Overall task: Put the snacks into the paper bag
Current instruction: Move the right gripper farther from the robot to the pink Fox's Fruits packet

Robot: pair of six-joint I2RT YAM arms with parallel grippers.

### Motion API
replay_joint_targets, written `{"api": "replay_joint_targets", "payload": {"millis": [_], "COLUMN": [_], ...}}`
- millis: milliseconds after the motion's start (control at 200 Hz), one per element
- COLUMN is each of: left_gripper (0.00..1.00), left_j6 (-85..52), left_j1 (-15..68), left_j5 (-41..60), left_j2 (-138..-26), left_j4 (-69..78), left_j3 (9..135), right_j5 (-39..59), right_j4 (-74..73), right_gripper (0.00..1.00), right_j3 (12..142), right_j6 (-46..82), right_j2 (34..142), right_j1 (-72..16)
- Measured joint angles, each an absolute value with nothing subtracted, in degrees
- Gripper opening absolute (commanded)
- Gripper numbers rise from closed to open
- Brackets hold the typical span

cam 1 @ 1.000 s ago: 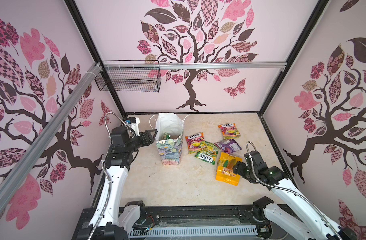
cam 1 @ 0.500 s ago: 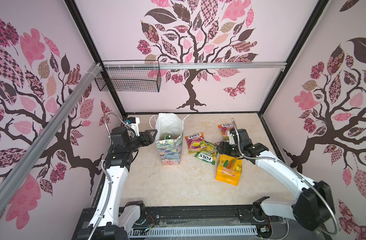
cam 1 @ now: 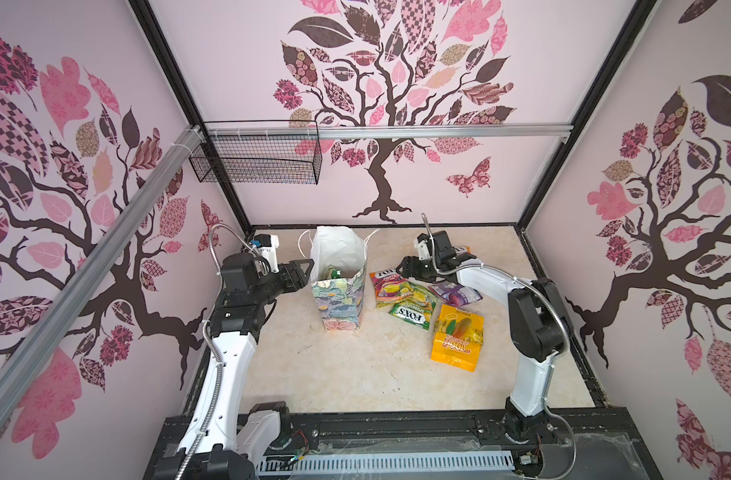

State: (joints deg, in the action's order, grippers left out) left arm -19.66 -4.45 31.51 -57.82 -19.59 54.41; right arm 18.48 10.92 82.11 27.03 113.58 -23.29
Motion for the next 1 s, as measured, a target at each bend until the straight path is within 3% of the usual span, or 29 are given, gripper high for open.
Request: {"api": "replay_joint_targets", "payload": {"millis": [545, 1000], "left_gripper": [0.66, 0.66], "left_j6": [-19.66, -19.64], "left_j1": [-4.45, -4.45], "left_j5": [31.53, 31.46], "left_j2": [-58.83, -58.87], "left_j4": [-19.84, -19.84], "left_j3": [54.41, 54.41], "right_j5": [20.38, 22.87], "right_j4": [10.11, 7.81], "right_gripper": [0.67, 0.54], "right_j3": [91.68, 94.67], "right_j6": [30.24, 32.93], "right_j2": [126.15, 130.72], "right_j1": [-20.18, -20.51]}}
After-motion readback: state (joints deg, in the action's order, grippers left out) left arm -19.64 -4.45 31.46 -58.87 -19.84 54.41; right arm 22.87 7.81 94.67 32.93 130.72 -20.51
